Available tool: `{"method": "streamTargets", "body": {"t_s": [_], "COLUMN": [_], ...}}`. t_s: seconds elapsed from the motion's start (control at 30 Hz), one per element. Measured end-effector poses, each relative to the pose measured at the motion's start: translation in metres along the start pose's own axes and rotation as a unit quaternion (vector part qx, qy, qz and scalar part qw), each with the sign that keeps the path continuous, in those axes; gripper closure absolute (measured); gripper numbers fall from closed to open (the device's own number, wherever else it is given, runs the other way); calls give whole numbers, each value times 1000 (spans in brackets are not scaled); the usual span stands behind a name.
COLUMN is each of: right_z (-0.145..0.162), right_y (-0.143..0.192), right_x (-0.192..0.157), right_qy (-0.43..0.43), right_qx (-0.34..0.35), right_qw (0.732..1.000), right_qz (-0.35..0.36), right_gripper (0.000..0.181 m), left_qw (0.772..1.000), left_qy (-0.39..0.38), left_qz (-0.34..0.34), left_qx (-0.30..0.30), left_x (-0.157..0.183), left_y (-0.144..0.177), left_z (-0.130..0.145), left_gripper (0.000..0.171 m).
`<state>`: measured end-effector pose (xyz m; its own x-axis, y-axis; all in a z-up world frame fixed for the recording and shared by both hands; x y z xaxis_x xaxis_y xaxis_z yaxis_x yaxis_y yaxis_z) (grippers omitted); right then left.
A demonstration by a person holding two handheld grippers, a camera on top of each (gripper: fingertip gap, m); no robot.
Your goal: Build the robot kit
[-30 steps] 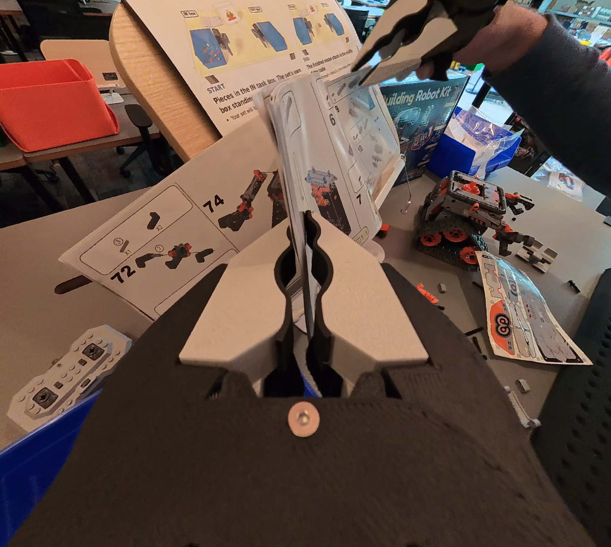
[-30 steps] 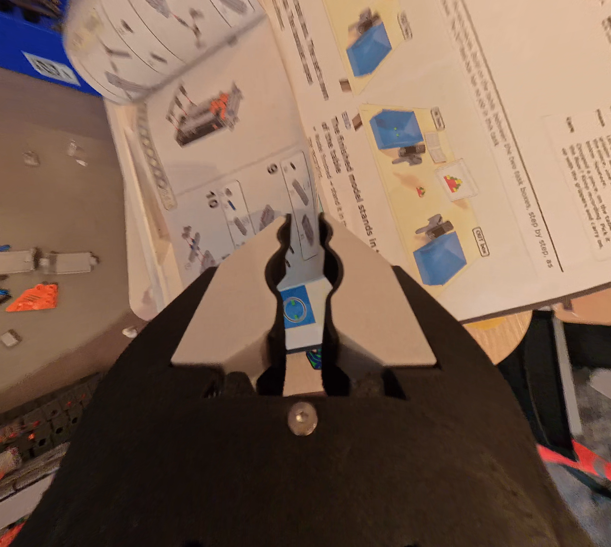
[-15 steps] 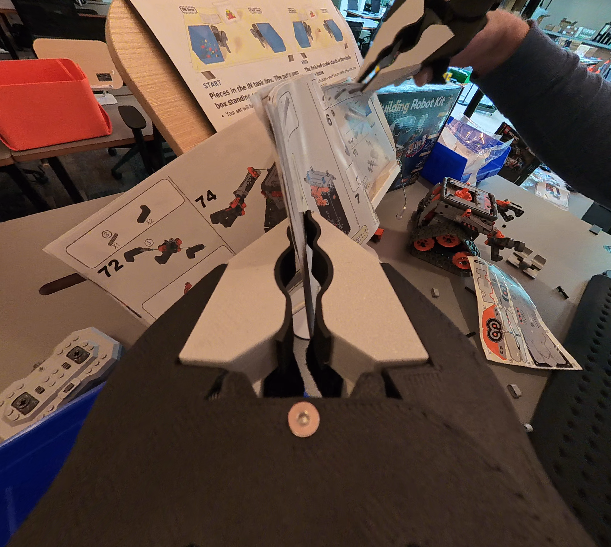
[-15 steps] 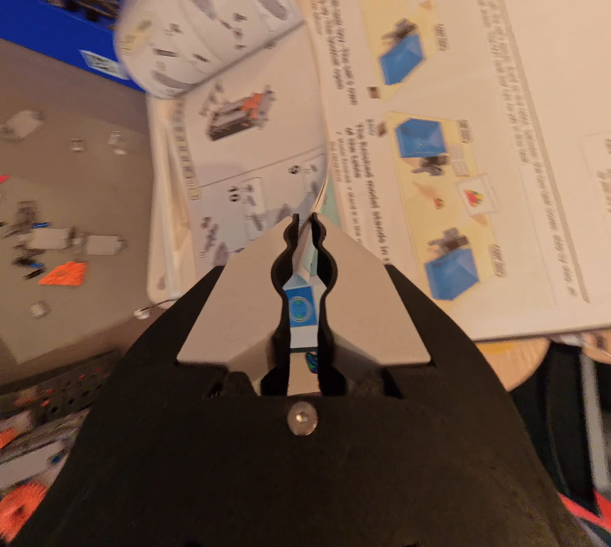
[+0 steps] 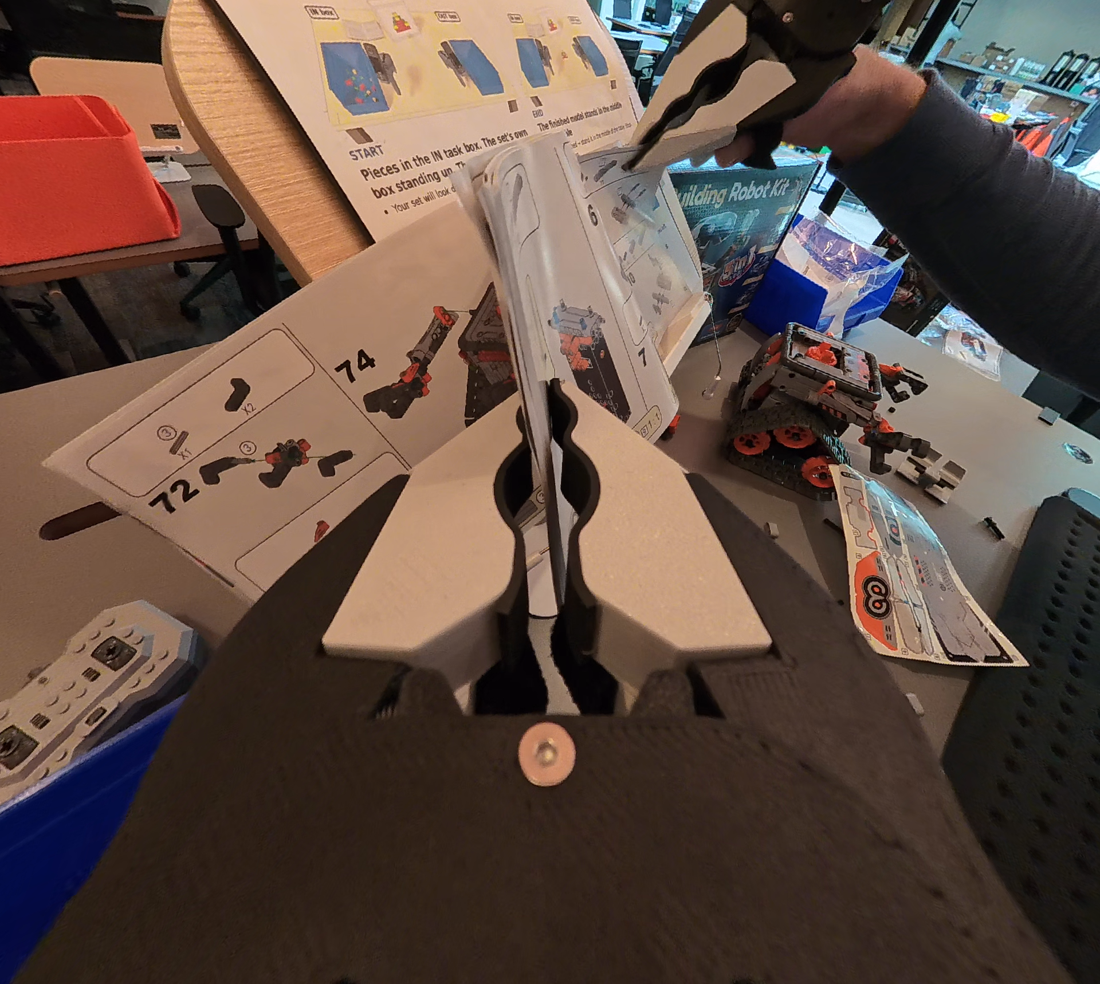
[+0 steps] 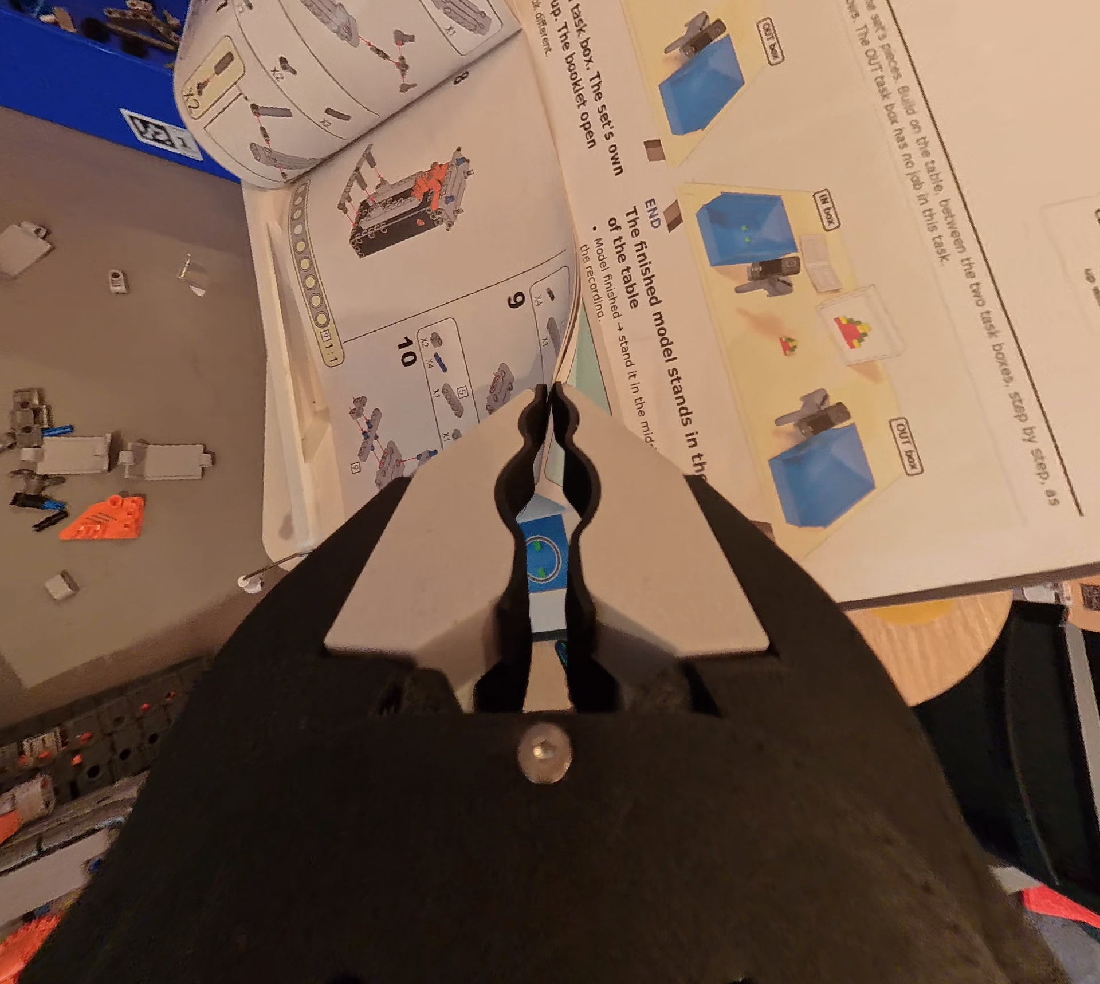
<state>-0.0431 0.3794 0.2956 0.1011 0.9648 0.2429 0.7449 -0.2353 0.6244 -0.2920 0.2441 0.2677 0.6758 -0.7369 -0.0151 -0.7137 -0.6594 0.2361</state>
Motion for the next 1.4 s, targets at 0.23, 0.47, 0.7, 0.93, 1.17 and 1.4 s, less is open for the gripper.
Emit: {"method": "streamTargets", "body": {"t_s": [0.23,0.47,0.7,0.93,1.17,1.4], "right_z": [-4,5,47,56,18,33], "right_y": [9,46,76,87,102,92], "right_x": [5,16,30,33,5,19], "right_qy": [-31,-59,-91,-83,-25,-27], "right_qx": [2,-27,-77,-46,-10,-49], "right_qw": [999,998,992,986,990,991], "right_qz": [9,9,43,137,135,119], "right_gripper": [181,181,181,150,140,126], "left_qw": [1000,999,999,998,998,998], "left_qy": [-1,-3,3,23,23,14], "left_qz": [6,31,44,53,58,48], "left_qx": [3,10,-3,7,16,25], "left_x": [3,15,22,26,29,35], "left_y": [1,-8,-53,-74,-74,-72], "left_z": [-6,-21,-22,-17,-21,-27], "left_gripper": [171,171,171,171,171,171]}}
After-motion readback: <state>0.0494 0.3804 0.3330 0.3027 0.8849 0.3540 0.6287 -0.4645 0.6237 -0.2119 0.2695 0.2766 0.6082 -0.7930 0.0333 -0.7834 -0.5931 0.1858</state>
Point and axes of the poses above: each gripper's, where its closed fingertips meet, y back along the fingers, z out of its underside, x = y × z across the jaws, the point moved 5 cm from there along y, back along the fingers, and after that the axes turned 11 degrees about -y, right-handed, at the moved point
